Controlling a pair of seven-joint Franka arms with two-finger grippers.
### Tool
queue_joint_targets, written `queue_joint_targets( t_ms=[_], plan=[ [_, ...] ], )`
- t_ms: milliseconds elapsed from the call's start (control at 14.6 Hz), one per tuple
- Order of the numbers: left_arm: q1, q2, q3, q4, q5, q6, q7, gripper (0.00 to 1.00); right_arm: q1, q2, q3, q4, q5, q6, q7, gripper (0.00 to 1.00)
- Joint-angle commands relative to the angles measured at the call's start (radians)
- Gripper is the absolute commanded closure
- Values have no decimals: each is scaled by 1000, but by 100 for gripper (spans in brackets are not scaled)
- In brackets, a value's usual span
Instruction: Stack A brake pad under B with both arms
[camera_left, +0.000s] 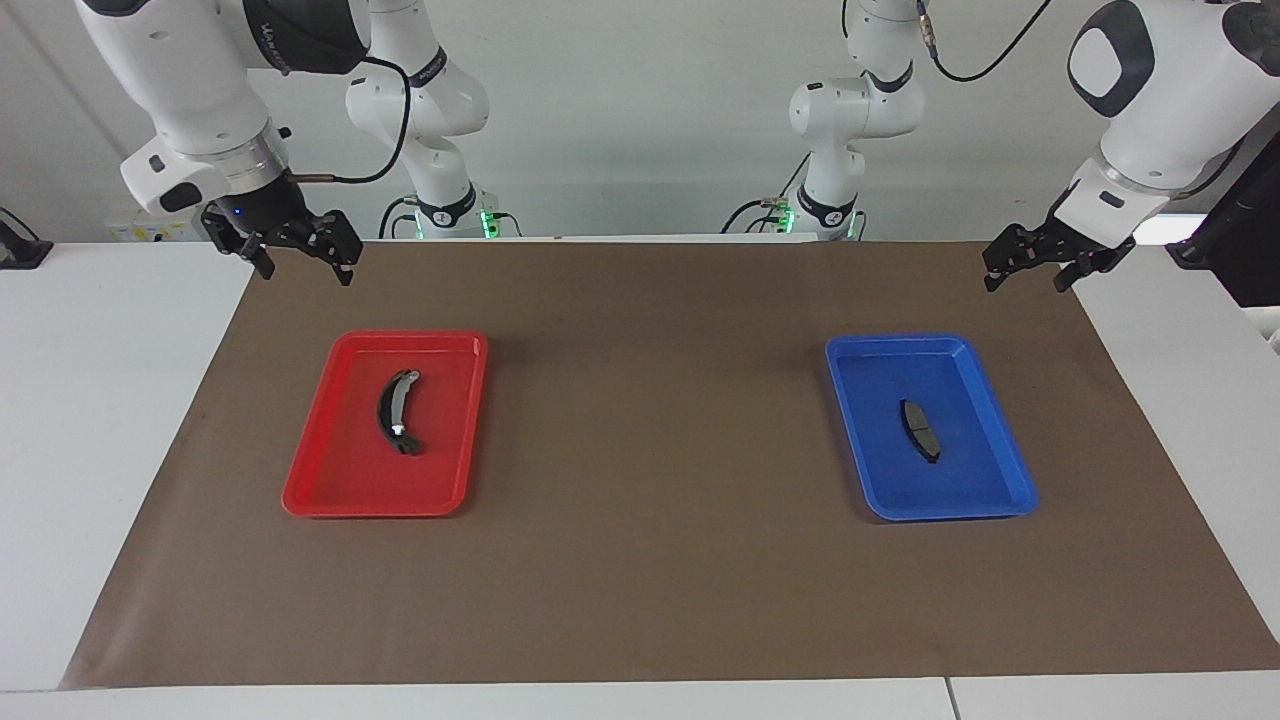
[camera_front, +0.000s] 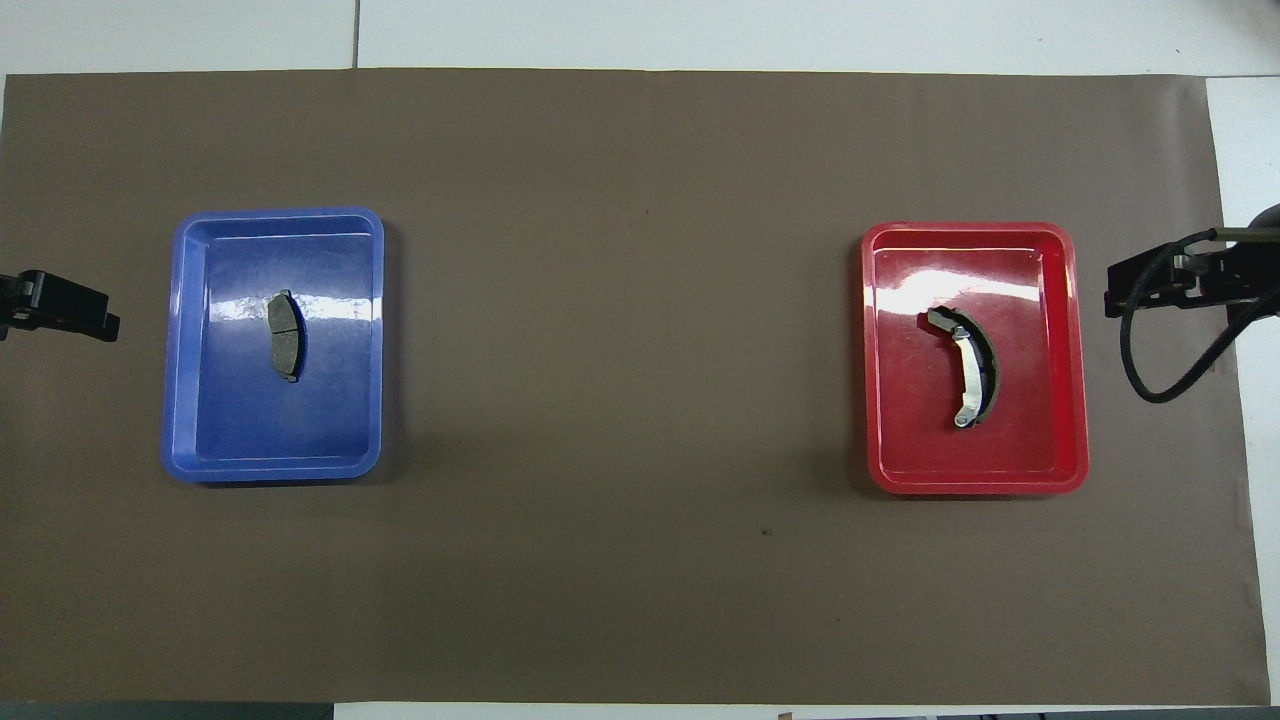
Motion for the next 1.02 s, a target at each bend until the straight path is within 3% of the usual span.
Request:
queue_joint_targets(
  t_ms=[0, 956],
  plan=[
    [9, -28, -1, -34, -10, 21, 11, 2, -8, 0, 5, 2, -7, 12, -18, 0],
    [-3, -26, -3, -30, -10, 22, 25, 2, -10, 0, 5, 2, -7, 12, -18, 0]
  ],
)
